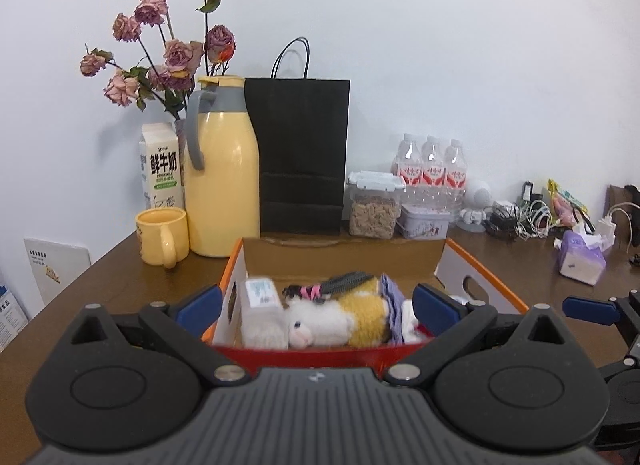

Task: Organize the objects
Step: 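Move both tools back over the remaining items beside the box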

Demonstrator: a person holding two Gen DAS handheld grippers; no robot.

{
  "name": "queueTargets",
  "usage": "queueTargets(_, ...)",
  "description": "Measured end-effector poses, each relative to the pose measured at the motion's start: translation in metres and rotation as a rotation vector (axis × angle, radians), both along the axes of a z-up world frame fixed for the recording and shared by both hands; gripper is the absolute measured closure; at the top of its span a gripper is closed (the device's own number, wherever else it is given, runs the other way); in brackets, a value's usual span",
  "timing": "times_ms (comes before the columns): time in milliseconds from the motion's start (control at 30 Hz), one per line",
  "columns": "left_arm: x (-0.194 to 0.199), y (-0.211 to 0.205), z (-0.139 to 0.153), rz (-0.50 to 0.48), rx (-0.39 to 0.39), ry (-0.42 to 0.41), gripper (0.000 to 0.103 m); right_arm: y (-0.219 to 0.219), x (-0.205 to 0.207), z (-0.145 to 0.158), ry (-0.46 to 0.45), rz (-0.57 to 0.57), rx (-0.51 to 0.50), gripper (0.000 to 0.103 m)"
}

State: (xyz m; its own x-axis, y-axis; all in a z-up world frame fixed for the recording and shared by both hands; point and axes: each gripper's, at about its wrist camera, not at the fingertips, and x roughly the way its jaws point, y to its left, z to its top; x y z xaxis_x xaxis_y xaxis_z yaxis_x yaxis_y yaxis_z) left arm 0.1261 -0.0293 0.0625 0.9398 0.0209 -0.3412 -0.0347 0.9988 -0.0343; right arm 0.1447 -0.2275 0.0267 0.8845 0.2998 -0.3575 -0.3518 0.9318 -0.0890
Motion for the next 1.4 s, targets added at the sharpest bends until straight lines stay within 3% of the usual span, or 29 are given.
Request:
queueTargets(333, -0.033, 0.008, -0.017, 0.011, 0.025, 0.082, 0.0, -0.015, -0.048, -0.016, 0.042, 0.017, -0.033, 0.0)
queueTargets(767, -0.059, 0.005, -0.05, -0.022, 0.019, 0.197, 0.0, -0.035, -0.07, -0.043, 0.132, 0.007, -0.043, 0.0)
queueTargets(1067, -0.06, -0.019, -0.065, -0.083, 0.032, 0.245, 0.0, -0.05, -0.069, -0.048, 0.144, -0.014, -0.034, 0.0)
queueTargets(1400, -0.035, -0.048, -0.094, -0.126, 0.045, 0.333, 0.0, -0.061, -0.063, -0.054, 0.159, -0.029, -0.016, 0.0)
